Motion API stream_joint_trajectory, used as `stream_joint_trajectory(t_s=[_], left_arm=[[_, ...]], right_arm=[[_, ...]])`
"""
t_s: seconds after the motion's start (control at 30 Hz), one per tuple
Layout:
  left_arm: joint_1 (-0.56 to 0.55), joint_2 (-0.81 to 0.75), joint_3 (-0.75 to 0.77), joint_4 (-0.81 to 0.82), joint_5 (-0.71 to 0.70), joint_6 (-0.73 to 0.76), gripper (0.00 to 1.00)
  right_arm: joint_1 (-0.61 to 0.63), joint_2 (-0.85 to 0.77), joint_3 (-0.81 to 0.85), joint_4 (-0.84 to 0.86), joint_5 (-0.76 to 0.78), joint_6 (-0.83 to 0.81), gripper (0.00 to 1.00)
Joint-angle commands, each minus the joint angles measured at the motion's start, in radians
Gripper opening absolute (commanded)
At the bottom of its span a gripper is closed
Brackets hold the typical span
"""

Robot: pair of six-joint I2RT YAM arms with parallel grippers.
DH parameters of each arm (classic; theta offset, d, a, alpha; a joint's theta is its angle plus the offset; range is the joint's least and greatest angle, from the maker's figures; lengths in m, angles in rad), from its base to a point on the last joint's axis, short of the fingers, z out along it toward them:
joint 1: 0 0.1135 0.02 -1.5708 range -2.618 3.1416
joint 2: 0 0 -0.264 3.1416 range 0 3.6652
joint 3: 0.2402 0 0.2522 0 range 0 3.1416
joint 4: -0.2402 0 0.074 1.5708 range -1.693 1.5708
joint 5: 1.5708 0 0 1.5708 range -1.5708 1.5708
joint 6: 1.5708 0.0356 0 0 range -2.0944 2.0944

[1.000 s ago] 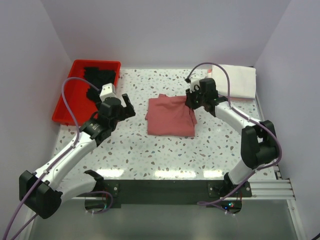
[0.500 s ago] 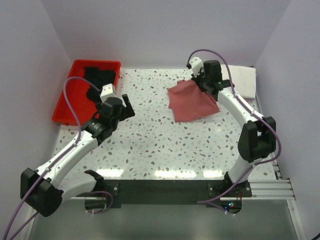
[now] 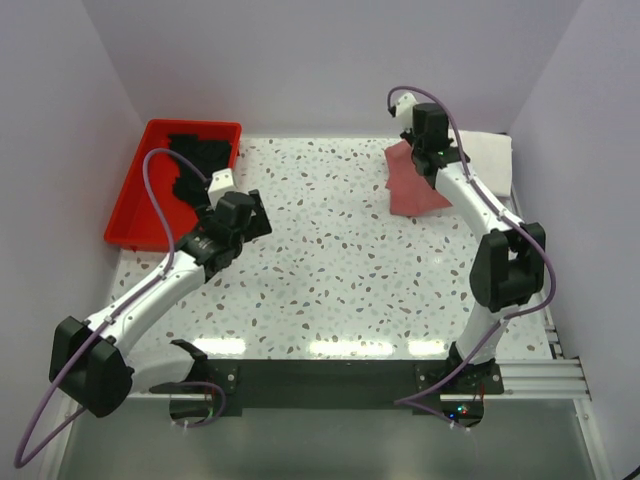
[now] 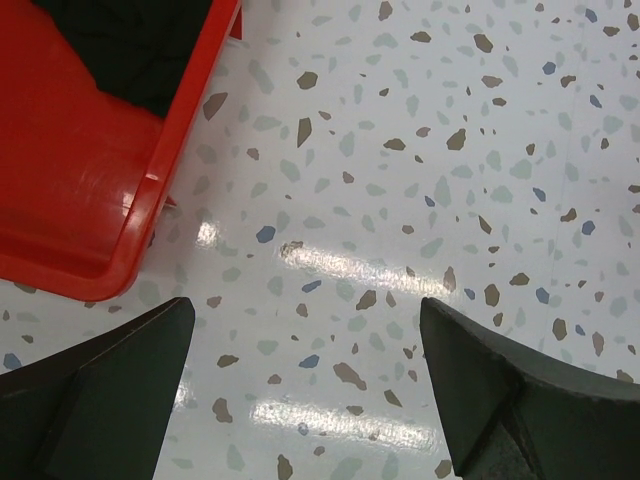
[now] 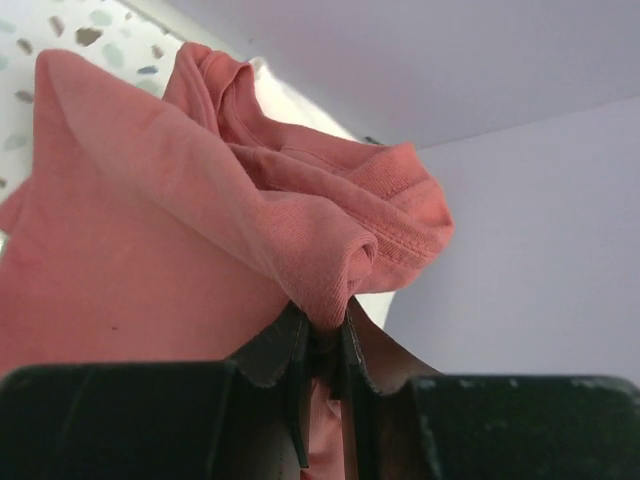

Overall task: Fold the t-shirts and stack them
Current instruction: Neatly place the folded tshirt to the corner

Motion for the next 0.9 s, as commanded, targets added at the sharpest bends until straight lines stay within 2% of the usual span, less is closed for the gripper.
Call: stream_joint_trajectory(t_s=[0.0, 0.37, 0.7, 0.87], left_arm=[[0.006, 0.014, 0.05, 0.005, -0.037, 0.009, 1.0], [0.006, 0.018, 0.054, -0.01, -0.046, 0.004, 1.0], [0.006, 0.035, 0.057, -0.01, -0.048, 0.004, 1.0], [0.006, 0.038, 0.054, -0.012, -0.051, 0.004, 1.0]], right_arm=[[-0.024, -0.001, 0.128, 0.101, 0.094, -0.063, 0.0], [-0.091, 0.061, 0.289, 0.027, 0.072, -0.029, 0.0], [-0.131, 0.056, 0.32, 0.053, 0.072, -0.046, 0.0], [-0.163, 0.09, 0.335, 0.053, 0.068, 0.0, 0.0]])
